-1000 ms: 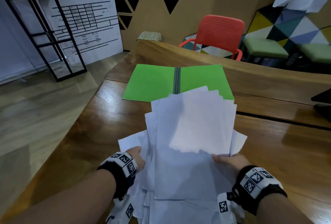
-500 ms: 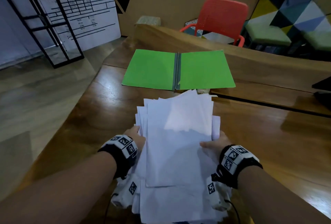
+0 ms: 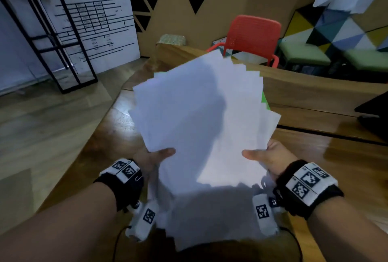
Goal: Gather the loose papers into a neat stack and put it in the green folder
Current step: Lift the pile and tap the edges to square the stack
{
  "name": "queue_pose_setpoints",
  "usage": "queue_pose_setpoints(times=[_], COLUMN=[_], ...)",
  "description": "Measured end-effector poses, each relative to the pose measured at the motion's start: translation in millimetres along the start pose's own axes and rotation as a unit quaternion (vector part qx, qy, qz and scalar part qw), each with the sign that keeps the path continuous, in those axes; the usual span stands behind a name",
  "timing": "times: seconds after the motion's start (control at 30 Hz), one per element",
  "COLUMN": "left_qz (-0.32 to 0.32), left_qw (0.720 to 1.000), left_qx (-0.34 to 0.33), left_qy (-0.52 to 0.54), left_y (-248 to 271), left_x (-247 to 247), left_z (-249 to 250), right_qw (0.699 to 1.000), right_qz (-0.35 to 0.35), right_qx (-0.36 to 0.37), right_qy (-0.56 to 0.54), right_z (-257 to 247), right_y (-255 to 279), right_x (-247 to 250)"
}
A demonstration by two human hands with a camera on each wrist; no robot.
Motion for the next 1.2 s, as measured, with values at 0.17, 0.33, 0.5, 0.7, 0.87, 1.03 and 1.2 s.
queue_pose_setpoints(times=[0.17,0.33,0.5,0.7,0.87,1.03,1.2], left_qz=[0.022,-0.027,0.001,-0.087,-0.086,-0.122,-0.003], left_qw=[0.981,0.971,0.979,0.958,0.935,0.925,0.957], left_qx=[-0.191,-0.235,-0.201,-0.272,-0.344,-0.360,-0.286], left_qy=[0.026,0.027,0.041,-0.005,-0.003,0.017,-0.050], left_y=[62,74,58,49,64,71,63], left_x=[-8,-26,-25,-13,-26,-25,-50], left_z=[96,113,82,101,145,163,156], right_qw=[0.976,0.952,0.963,0.984,0.975,0.961,0.963], right_qz=[0.130,0.199,0.185,0.062,0.040,0.014,0.140], right_qx=[0.175,0.214,0.093,0.095,0.133,0.188,0.179], right_qy=[-0.026,-0.095,-0.170,-0.139,-0.173,-0.201,-0.147], right_z=[-82,-89,-37,-43,-69,-91,-90], right_y=[9,18,17,7,-5,-5,-12], right_x=[17,5,-2,14,14,15,7])
Point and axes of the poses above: each hand's wrist, its own y-axis away from the middle knuckle, its own x-axis out of the back of the hand, z = x × y, the point moved 7 cm from there along -y, towards the middle knuckle, and after that the axes turned 11 degrees about x, right-handed, at the moved point
